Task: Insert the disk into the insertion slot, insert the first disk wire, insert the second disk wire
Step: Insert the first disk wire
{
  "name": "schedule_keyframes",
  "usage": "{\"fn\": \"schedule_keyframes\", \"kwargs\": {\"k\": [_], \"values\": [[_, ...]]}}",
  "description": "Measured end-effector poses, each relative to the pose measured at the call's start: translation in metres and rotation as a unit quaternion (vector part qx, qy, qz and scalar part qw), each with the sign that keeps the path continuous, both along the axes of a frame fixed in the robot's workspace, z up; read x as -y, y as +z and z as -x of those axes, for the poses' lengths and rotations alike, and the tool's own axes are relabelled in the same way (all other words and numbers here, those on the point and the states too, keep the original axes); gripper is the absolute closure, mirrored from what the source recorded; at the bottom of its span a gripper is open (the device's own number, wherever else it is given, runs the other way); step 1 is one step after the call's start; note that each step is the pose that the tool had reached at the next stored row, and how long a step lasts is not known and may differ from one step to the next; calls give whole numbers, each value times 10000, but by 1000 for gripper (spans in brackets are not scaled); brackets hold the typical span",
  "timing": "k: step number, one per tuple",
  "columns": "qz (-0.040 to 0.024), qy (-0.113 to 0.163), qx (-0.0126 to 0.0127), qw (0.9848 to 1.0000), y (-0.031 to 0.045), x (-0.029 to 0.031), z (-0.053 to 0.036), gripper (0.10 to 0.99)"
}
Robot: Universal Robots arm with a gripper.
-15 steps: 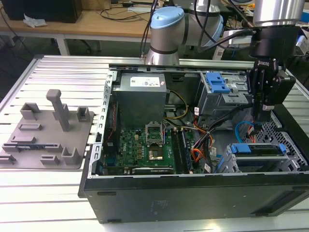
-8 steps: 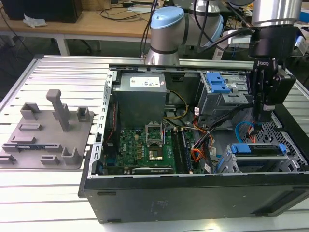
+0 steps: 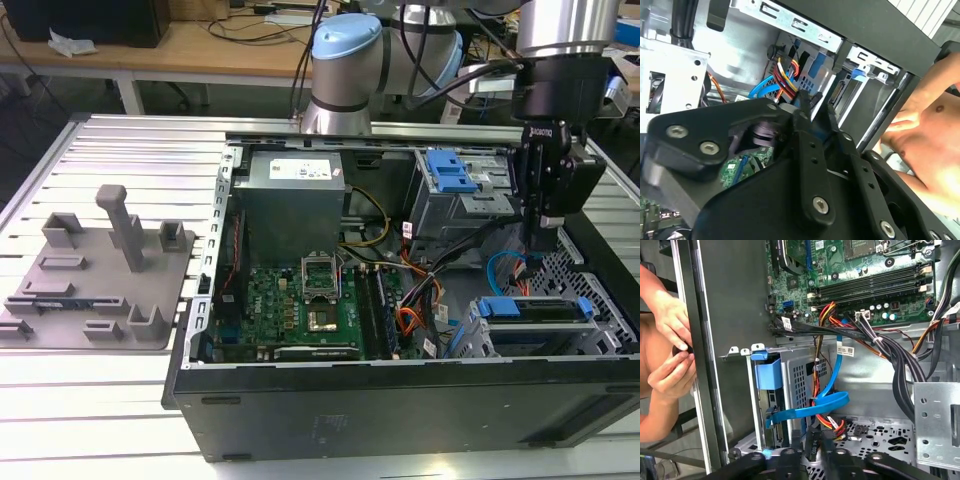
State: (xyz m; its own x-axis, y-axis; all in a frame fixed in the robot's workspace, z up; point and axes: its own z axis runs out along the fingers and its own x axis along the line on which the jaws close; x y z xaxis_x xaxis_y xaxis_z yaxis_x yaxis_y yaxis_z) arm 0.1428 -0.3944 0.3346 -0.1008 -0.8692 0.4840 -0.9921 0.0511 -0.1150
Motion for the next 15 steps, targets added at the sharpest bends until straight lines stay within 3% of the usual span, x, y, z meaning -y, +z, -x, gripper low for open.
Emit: {"fn": "schedule_keyframes", "kwargs": {"k": [1,7,9,13,14,15], "values": [[2,0,0,10000,-4,-3,0,824],[28,0,0,10000,-25,-23,0,824],[46,0,0,10000,-28,-28,0,906],[76,0,0,10000,-31,-28,0,922],[74,0,-46,10000,-33,-28,-23,922],[75,0,-177,9998,-32,-28,-77,922]]}}
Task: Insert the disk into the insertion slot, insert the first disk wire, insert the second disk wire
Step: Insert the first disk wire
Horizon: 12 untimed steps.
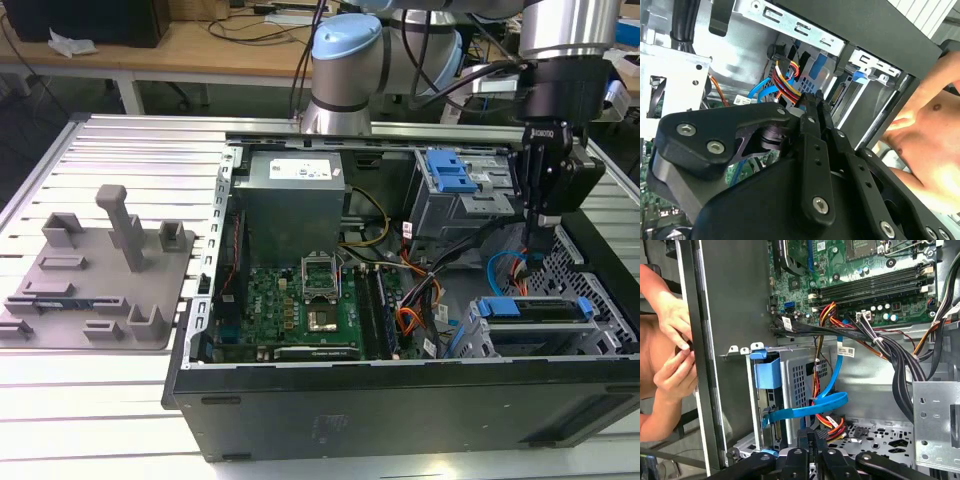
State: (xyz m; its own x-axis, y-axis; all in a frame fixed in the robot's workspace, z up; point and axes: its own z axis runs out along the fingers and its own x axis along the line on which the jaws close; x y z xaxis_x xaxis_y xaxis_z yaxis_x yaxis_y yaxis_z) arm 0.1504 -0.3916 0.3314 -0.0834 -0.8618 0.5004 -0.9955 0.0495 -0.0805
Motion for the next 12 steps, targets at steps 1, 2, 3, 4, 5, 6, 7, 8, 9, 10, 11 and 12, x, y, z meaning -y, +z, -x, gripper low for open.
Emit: {"fn": "schedule_keyframes", "kwargs": {"k": [1,2,3,4,5,6,7,8,9,10,11,12], "values": [[0,1,-104,9999,0,0,-30,922],[0,0,-184,9998,0,0,-49,922],[1,0,-239,9997,0,1,-64,922],[-5,1,-298,9996,1,16,-75,922],[-26,1,-300,9995,2,35,-75,922],[-60,2,-301,9995,5,52,-75,922],[-98,3,-301,9995,8,70,-75,922],[-134,5,-301,9995,14,86,-75,922],[-221,7,-301,9993,30,128,-75,922],[-271,9,-301,9992,43,148,-75,922],[-313,10,-301,9991,53,162,-75,922],[-401,12,-300,9987,74,189,-75,922]]}}
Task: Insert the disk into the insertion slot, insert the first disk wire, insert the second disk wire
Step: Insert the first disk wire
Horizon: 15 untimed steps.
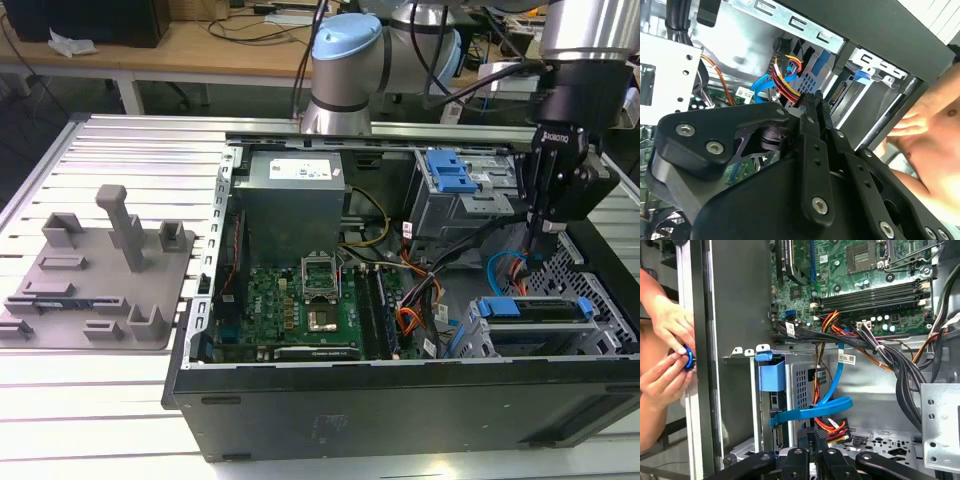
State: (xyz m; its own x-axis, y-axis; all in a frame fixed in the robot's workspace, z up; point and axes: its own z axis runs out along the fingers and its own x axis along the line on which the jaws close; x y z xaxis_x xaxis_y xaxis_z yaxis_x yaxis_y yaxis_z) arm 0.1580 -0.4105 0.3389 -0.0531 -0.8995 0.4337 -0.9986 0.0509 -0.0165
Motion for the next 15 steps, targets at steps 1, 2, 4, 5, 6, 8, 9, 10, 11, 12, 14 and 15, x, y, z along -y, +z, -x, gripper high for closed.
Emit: {"fn": "schedule_keyframes", "kwargs": {"k": [1,2,4,5,6,8,9,10,11,12,14,15], "values": [[-116,0,0,9999,21,24,0,922],[-199,0,0,9998,33,40,0,922],[-343,0,0,9994,53,67,0,922],[-411,0,0,9992,66,83,0,922],[-476,0,0,9989,82,111,0,922],[-552,0,0,9985,97,158,-2,922],[-586,-1,0,9983,98,202,-1,922],[-601,0,0,9982,98,237,-1,922],[-611,0,0,9981,98,268,-2,922],[-617,0,0,9981,99,299,-2,922],[-633,0,0,9980,99,392,-3,922],[-638,0,-1,9980,100,426,-3,922]]}}
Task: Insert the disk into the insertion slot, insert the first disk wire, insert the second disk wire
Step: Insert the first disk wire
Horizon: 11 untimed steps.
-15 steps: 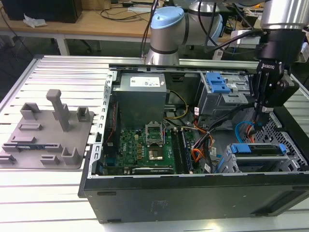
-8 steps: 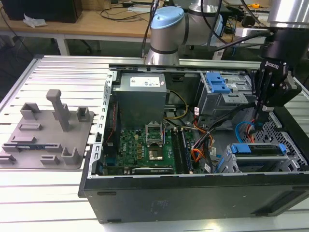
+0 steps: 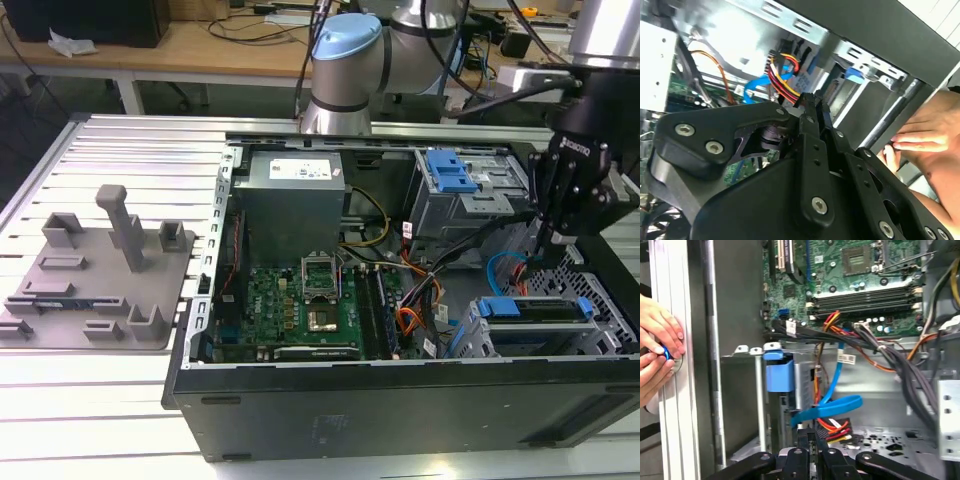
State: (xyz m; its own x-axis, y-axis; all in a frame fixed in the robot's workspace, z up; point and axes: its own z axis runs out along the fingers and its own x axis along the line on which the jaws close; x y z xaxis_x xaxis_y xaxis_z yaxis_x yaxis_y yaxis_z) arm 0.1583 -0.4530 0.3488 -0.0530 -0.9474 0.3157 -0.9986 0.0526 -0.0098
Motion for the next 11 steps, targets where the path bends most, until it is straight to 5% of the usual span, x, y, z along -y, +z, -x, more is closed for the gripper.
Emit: {"fn": "schedule_keyframes", "kwargs": {"k": [4,7,9,11], "values": [[-95,0,-4,10000,3,132,-19,922],[-357,-1,-8,9994,7,180,-36,922],[-671,-1,-19,9977,14,232,-49,922],[-763,-1,-40,9971,27,268,-54,922]]}}
